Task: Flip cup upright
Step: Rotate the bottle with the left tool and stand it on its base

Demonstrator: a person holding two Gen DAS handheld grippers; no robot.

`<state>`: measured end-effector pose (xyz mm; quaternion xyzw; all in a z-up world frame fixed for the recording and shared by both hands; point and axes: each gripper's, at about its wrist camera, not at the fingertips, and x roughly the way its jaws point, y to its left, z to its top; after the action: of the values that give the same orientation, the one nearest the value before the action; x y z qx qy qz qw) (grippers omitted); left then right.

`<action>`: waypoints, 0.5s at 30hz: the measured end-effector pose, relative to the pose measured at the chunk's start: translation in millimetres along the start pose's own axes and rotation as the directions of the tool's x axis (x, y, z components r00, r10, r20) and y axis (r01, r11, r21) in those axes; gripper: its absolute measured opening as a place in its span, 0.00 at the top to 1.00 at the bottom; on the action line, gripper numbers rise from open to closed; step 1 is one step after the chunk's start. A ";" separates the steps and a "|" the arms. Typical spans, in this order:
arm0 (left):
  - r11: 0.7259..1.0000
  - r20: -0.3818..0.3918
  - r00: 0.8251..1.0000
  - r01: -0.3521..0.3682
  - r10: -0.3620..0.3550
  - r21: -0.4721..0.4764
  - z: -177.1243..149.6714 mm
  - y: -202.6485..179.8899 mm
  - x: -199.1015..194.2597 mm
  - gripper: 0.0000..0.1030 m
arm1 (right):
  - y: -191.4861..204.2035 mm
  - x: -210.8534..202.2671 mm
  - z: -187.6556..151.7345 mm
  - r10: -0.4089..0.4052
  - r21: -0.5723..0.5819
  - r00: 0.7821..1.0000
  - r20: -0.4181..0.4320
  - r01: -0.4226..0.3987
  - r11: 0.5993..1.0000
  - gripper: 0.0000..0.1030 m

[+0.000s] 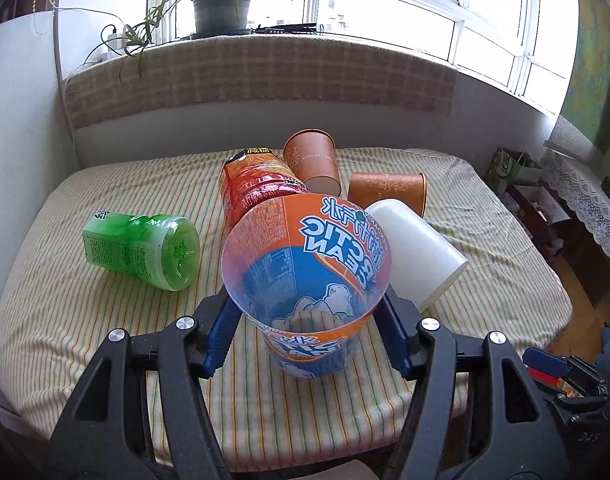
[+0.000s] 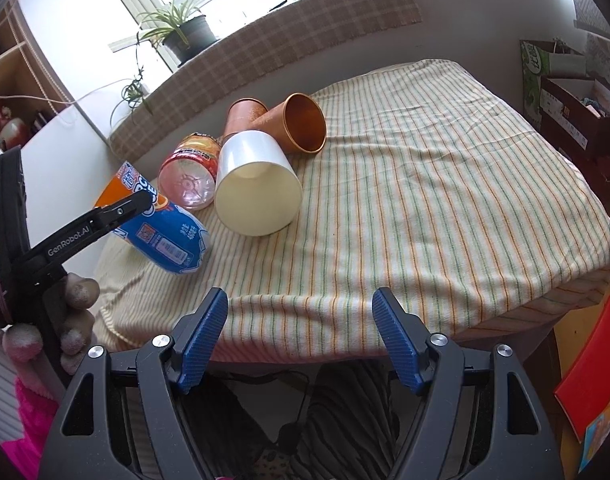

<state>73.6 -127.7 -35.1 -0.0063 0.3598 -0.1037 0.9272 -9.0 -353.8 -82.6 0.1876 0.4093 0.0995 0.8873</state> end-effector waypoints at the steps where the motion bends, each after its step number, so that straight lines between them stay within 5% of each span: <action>1: 1.000 -0.003 1.000 0.005 -0.005 0.000 -0.1 -1.2 0.4 0.38 | 0.4 -0.1 0.2 -0.001 -0.001 1.000 0.000 0.001 1.000 0.28; 15: 0.999 -0.034 0.998 0.050 -0.051 -0.012 -8.3 -0.7 5.9 0.38 | 5.6 -1.2 1.8 -0.013 -0.013 1.000 0.004 0.013 1.000 0.28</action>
<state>72.2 -129.0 -45.1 -0.0190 0.3759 -0.1251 0.9180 -8.5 -349.5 -78.4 0.1793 0.4080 0.0961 0.8900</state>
